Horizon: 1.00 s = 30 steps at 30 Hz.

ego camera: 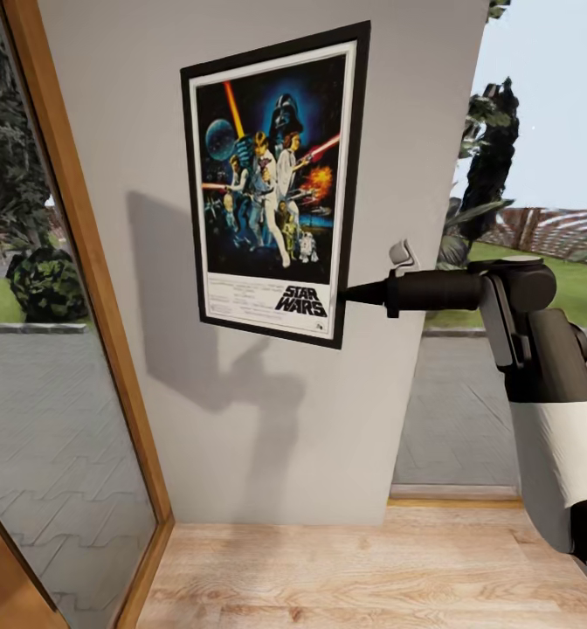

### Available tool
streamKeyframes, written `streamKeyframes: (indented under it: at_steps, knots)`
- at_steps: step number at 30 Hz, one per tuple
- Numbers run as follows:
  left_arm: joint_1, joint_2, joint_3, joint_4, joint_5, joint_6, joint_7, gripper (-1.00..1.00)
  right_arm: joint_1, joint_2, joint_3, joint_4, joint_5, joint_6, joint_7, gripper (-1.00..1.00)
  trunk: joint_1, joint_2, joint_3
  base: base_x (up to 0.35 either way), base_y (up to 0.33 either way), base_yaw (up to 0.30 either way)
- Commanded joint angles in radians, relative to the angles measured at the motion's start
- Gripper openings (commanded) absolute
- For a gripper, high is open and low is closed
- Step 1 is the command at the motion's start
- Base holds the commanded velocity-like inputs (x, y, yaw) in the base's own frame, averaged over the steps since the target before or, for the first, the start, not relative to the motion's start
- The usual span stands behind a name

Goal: Pick up the poster from the kitchen countertop and hang it on one of the wall nails in the kitchen.

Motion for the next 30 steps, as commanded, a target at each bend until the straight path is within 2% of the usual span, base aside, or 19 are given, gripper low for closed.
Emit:
streamKeyframes:
  at_steps: [1,13,15,20,25,28,30]
  knots:
    - [0.000,-0.001,0.008,-0.001,-0.007,-0.002,-0.008,1.00,0.000,-0.001,0.002,0.000,-0.008,0.006,-0.001,-1.00,0.000,-0.001,0.000,0.000,0.000,0.000]
    - [0.000,-0.001,0.007,-0.001,-0.007,-0.002,-0.008,1.00,0.002,-0.002,0.004,-0.006,-0.008,-0.039,0.012,-1.00,0.000,-0.001,0.000,0.000,0.000,0.000]
    - [0.000,-0.001,0.007,-0.001,-0.007,-0.002,-0.008,1.00,0.005,-0.002,0.004,-0.003,-0.004,-0.067,0.033,-1.00,0.000,-0.001,0.000,0.000,0.000,0.000]
    - [0.000,-0.001,0.007,-0.001,-0.007,-0.002,-0.008,1.00,0.013,-0.004,0.004,0.003,-0.001,-0.081,0.050,-1.00,0.000,-0.001,0.000,0.000,0.000,0.000]
    - [0.000,-0.001,0.007,-0.001,-0.007,-0.002,-0.008,1.00,0.014,-0.028,0.004,0.006,0.000,-0.093,0.067,-1.00,0.000,-0.001,0.000,0.000,0.000,0.000]
    - [0.000,-0.001,0.007,-0.001,-0.007,-0.002,-0.008,1.00,0.016,-0.051,0.004,0.061,0.001,-0.176,0.137,-1.00,0.000,-0.001,0.000,0.000,0.000,0.000]
    - [0.000,-0.001,0.007,-0.001,-0.007,-0.002,-0.008,1.00,0.017,-0.058,0.004,0.080,0.001,-0.201,0.155,-1.00,0.000,-0.001,0.000,0.000,0.000,0.000]
